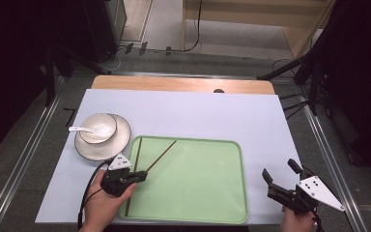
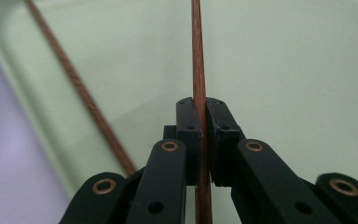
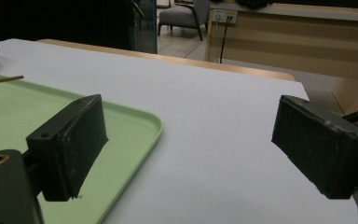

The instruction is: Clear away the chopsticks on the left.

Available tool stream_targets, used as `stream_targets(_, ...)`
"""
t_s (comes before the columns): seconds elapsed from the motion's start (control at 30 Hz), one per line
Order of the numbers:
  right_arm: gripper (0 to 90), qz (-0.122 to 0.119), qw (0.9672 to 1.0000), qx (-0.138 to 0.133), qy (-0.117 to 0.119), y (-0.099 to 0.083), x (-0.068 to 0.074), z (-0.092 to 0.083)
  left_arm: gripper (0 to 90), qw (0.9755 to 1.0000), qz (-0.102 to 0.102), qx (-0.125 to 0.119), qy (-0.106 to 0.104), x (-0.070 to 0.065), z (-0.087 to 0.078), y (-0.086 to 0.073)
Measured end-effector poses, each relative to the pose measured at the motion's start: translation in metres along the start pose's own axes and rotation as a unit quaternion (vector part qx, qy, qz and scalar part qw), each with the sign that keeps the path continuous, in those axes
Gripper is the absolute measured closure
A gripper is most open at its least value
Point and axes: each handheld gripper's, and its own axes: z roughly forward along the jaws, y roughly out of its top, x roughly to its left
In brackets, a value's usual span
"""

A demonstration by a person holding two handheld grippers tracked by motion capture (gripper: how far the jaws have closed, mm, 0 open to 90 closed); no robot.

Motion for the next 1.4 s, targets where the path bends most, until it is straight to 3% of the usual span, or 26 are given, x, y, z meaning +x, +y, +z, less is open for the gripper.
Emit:
stream_targets(0.27, 10.1, 0.0, 1.0, 0.0, 0.0, 0.0, 0.0, 0.0, 85.0, 0.9998, 0.001, 0.013, -0.012, -0.02, 0.018, -0.004)
stream_targets(0.47, 10.1, 0.0, 1.0, -0.001, 0.0, 0.0, -0.001, -0.001, 84.6, 0.9999, -0.003, 0.014, -0.006, -0.023, 0.021, -0.006)
stream_targets(0.57, 10.1, 0.001, 1.0, 0.0, 0.0, 0.0, -0.001, -0.001, 84.1, 0.9999, 0.004, 0.015, 0.007, -0.027, 0.022, -0.007)
stream_targets(0.87, 10.1, 0.001, 1.0, 0.0, 0.0, 0.0, -0.001, -0.001, 77.8, 0.9999, 0.007, 0.016, -0.001, -0.027, 0.021, -0.006)
stream_targets(1.0, 10.1, 0.001, 1.0, -0.002, -0.001, 0.0, -0.002, -0.002, 73.5, 0.9998, 0.02, 0.0, -0.002, -0.028, 0.022, 0.002)
stream_targets(1.03, 10.1, 0.004, 1.0, -0.002, -0.001, 0.0, -0.003, -0.002, 76.4, 0.9995, 0.031, -0.005, 0.001, -0.031, 0.024, 0.009)
stream_targets(1.1, 10.1, 0.004, 1.0, -0.002, 0.0, 0.0, -0.004, -0.002, 78.4, 0.9993, 0.037, -0.009, -0.004, -0.033, 0.026, 0.015)
stream_targets(1.17, 10.1, 0.005, 1.0, -0.001, 0.001, -0.001, -0.004, -0.001, 86.0, 0.9989, 0.044, -0.011, -0.006, -0.037, 0.029, 0.022)
stream_targets(1.23, 10.1, 0.005, 1.0, 0.0, 0.003, -0.001, -0.003, -0.001, 90.0, 0.9985, 0.051, -0.016, -0.01, -0.042, 0.036, 0.032)
stream_targets(1.4, 10.1, 0.004, 1.0, -0.001, 0.005, -0.001, -0.002, -0.001, 90.0, 0.9982, 0.059, -0.008, -0.011, -0.051, 0.061, 0.05)
